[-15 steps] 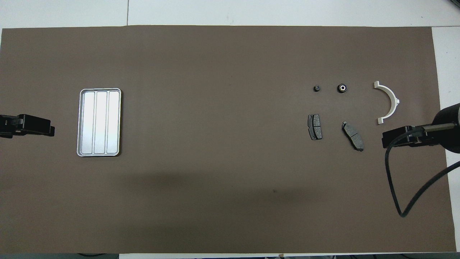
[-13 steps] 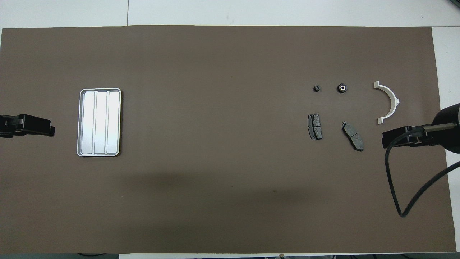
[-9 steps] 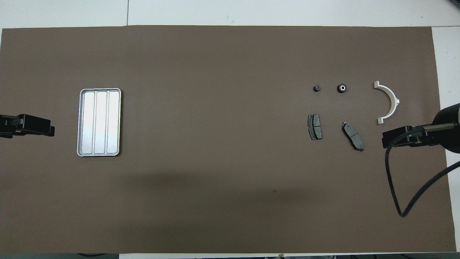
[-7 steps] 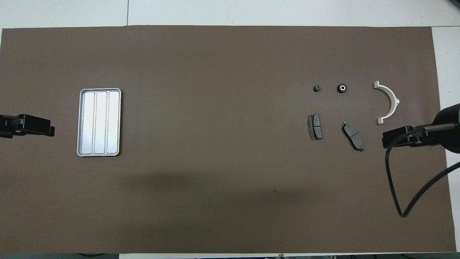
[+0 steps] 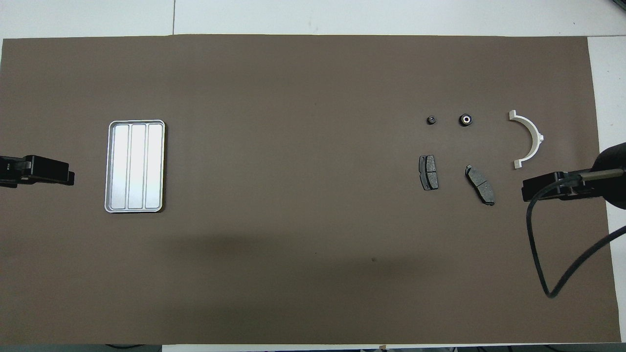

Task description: Pick bearing gear from pile to tray

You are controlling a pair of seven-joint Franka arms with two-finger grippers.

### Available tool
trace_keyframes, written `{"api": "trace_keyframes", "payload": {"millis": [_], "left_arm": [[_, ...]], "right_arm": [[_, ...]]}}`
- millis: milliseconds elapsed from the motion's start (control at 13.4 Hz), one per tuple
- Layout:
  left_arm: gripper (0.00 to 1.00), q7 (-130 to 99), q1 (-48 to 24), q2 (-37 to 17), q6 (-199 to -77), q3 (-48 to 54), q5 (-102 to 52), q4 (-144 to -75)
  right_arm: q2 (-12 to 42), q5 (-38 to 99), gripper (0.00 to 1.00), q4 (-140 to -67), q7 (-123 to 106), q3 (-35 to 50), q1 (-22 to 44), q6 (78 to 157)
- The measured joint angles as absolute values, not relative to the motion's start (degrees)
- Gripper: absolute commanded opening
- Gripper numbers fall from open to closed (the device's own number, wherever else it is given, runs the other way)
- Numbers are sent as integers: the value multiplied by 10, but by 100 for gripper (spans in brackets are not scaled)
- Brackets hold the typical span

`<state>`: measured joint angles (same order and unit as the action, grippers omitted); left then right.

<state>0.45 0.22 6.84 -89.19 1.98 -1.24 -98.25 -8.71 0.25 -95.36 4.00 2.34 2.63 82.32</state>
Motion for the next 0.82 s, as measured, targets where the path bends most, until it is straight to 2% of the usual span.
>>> {"api": "trace_keyframes", "payload": {"millis": [298,522,671,820], "left_arm": [[100,5,2,68,-892,20,-12,-982],[100,5,2,68,-892,20,-12,-982],[100,5,2,68,-892,20,-12,-982],[100,4,2,68,-892,20,-12,-982]], "right_arm": [[-87,3,100,-956,40,23,26,835],[-81,3,100,-993,40,23,26,894],[-57,3,100,-1022,40,24,26,948],[-10,3,100,-1034,46,23,26,1010]]}}
